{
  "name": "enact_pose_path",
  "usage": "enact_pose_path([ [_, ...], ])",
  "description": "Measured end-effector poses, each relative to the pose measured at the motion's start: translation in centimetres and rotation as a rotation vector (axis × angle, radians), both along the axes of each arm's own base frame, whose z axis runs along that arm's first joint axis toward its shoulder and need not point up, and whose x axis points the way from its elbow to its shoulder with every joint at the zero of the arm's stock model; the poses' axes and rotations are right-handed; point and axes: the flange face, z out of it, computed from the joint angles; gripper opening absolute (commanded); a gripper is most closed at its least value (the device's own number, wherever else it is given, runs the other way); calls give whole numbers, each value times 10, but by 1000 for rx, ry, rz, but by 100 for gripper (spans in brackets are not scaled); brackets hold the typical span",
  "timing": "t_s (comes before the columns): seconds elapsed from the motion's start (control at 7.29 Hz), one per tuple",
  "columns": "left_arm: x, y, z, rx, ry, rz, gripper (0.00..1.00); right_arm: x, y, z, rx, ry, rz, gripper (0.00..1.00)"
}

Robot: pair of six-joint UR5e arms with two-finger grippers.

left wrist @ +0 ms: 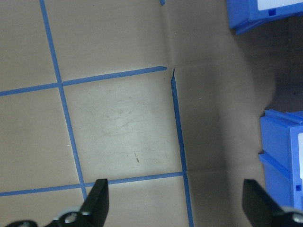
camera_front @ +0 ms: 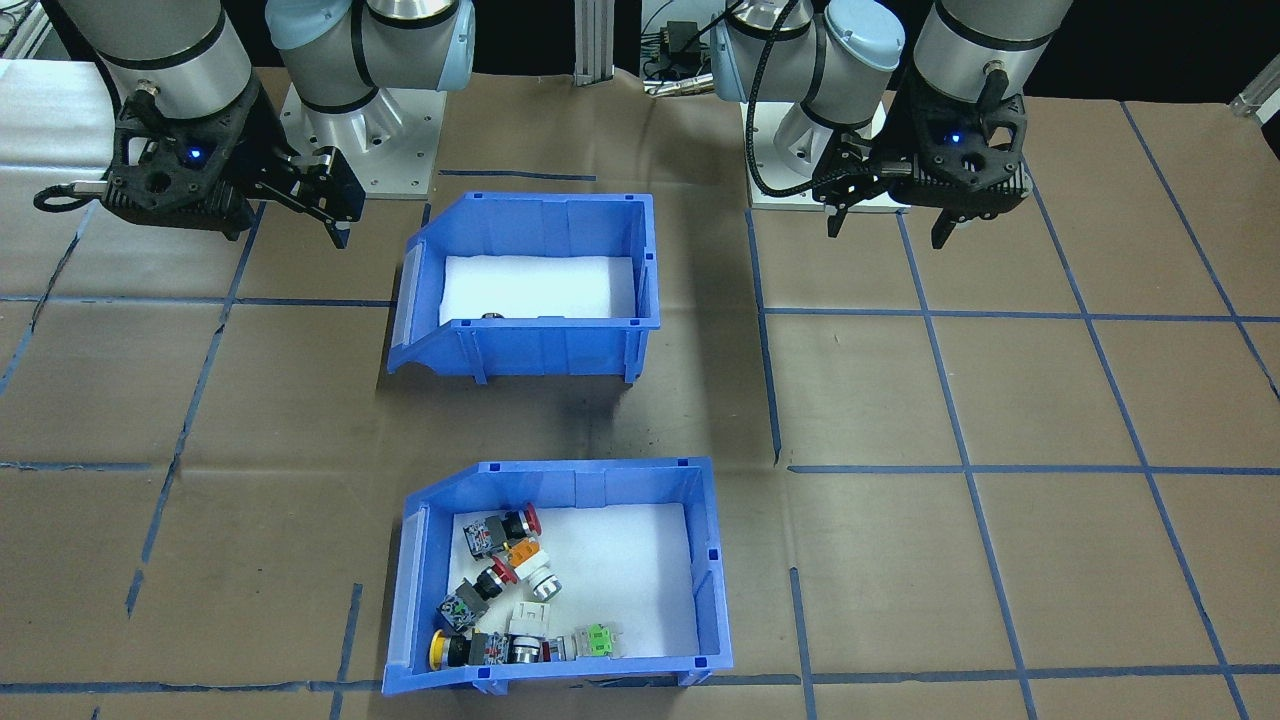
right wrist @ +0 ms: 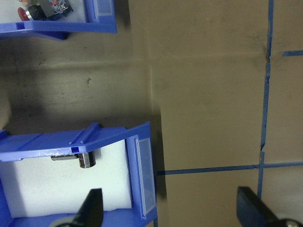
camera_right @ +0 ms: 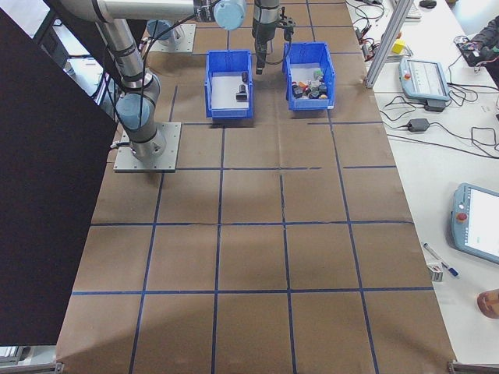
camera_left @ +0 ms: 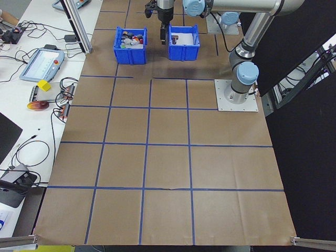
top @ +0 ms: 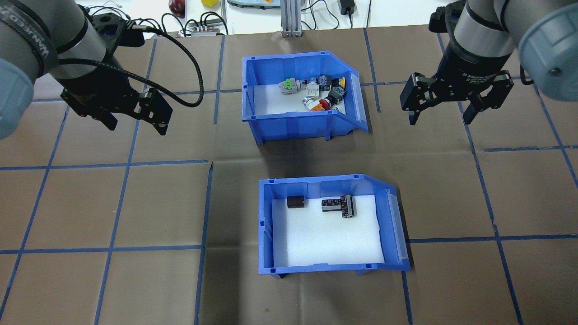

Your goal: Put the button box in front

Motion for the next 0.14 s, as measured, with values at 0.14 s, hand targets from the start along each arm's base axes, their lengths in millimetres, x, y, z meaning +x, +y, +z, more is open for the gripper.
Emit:
enact_pose_path([
  [0.14, 2, -1, 1, -1, -16, 0, 100, 0, 0, 0, 1, 0, 0, 100],
])
